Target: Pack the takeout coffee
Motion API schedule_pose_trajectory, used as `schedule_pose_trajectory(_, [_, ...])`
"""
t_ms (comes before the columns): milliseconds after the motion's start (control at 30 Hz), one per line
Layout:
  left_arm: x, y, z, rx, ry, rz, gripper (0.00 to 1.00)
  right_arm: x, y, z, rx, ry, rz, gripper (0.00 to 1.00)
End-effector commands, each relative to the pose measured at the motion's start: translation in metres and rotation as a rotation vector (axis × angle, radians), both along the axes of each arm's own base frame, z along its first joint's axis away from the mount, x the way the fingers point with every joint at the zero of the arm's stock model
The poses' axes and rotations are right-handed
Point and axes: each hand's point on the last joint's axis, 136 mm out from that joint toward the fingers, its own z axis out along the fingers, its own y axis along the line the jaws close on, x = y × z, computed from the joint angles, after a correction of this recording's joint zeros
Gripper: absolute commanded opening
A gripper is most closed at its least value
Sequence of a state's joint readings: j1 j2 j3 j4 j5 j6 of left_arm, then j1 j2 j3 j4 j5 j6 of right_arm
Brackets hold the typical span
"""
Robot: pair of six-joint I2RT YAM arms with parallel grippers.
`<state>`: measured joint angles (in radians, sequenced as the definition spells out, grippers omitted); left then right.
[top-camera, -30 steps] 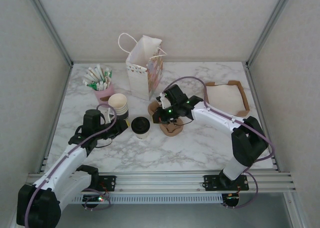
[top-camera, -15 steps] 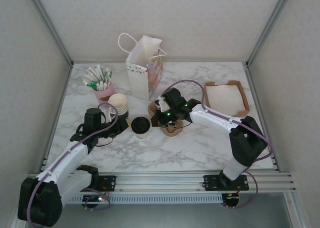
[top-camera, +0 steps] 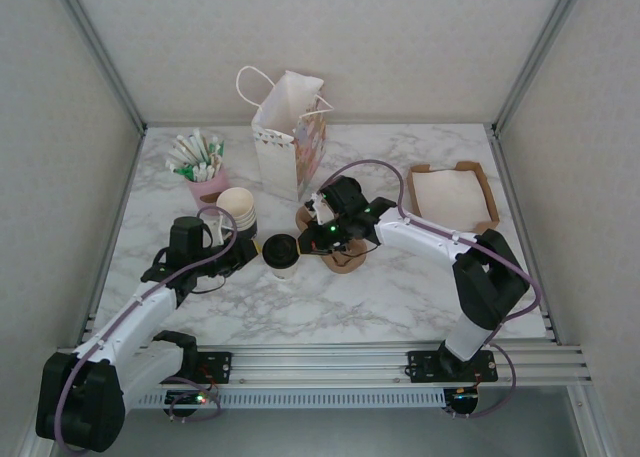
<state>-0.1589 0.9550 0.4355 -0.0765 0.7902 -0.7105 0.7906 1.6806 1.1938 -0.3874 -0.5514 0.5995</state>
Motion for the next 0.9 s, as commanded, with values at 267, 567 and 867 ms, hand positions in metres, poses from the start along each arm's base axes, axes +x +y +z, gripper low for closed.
schedule_pose_trajectory(267, [0.003, -0.001, 0.002, -0.001, -0.029, -0.014, 0.11, 0.002, 0.012, -0.005, 0.004, 0.022, 0.012, 0.00])
schedule_pose_trajectory(567, [0.000, 0.001, -0.008, 0.026, -0.003, -0.003, 0.11, 0.002, 0.012, -0.009, -0.012, 0.024, 0.013, 0.00])
schedule_pose_trajectory(867, [-0.003, 0.004, -0.016, 0.043, 0.017, 0.014, 0.10, 0.003, 0.016, -0.017, -0.029, 0.031, 0.019, 0.00])
